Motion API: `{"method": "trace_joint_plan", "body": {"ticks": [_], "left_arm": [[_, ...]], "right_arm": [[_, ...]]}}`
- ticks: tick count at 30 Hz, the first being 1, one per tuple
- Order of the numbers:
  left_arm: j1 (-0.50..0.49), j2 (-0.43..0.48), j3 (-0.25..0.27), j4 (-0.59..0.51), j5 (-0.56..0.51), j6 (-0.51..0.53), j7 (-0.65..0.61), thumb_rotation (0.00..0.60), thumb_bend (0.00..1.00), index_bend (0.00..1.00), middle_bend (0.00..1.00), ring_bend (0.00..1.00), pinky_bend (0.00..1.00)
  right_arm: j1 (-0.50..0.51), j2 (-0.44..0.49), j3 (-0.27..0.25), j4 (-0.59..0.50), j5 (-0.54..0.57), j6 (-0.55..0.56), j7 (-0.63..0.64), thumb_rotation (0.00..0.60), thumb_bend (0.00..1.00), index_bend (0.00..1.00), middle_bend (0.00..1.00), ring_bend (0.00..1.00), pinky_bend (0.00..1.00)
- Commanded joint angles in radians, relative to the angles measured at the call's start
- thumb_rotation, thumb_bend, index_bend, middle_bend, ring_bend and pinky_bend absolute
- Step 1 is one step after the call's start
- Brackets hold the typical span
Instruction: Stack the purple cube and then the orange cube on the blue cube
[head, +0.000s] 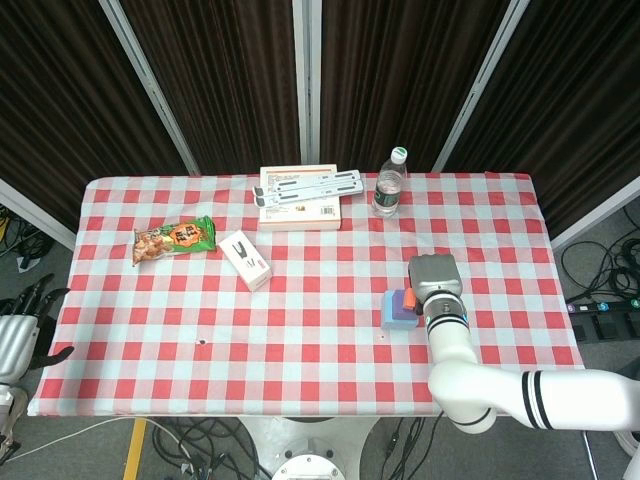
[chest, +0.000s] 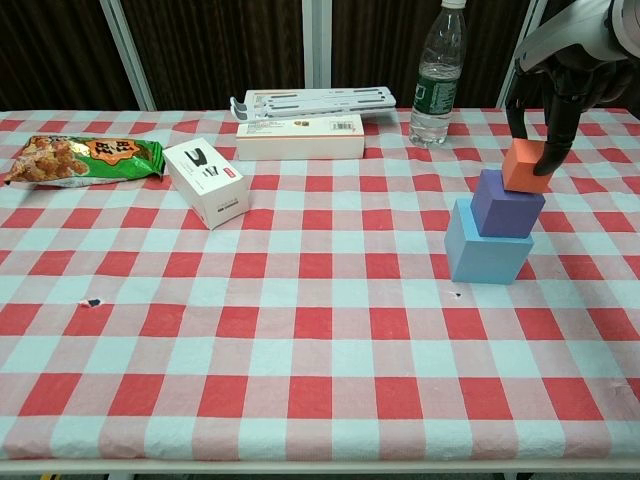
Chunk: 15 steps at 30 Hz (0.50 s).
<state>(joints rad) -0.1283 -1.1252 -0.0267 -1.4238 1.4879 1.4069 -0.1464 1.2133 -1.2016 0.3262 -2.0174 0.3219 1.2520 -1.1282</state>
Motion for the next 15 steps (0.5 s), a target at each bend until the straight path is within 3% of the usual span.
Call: {"method": "trace_joint_plan", "body": {"ticks": [1, 8, 15], "left_arm": [[0.000, 0.000, 0.000, 0.000, -0.001, 0.000, 0.001, 0.600, 0.05, 0.25, 0.14, 0.13, 0.27], [0.000, -0.001, -0.001, 0.003, -0.004, -0.002, 0.003, 0.600, 0.05, 0.25, 0.14, 0.13, 0.27], [0.000, -0.002, -0.001, 0.005, -0.004, -0.002, 0.002, 0.600, 0.05, 0.25, 0.14, 0.13, 0.27]], "right_arm": [[0.001, -0.003, -0.002, 0.005, 0.002, -0.003, 0.002, 0.600, 0.14, 0.56, 1.00, 1.00, 1.00], [0.002, -0.006, -0.008, 0.015, 0.007, -0.015, 0.006, 0.600, 0.13, 0.53, 1.00, 1.00, 1.00], [0.002, -0.003, -0.007, 0.015, 0.002, -0.023, 0.018, 0.600, 0.12, 0.41, 1.00, 1.00, 1.00]]}}
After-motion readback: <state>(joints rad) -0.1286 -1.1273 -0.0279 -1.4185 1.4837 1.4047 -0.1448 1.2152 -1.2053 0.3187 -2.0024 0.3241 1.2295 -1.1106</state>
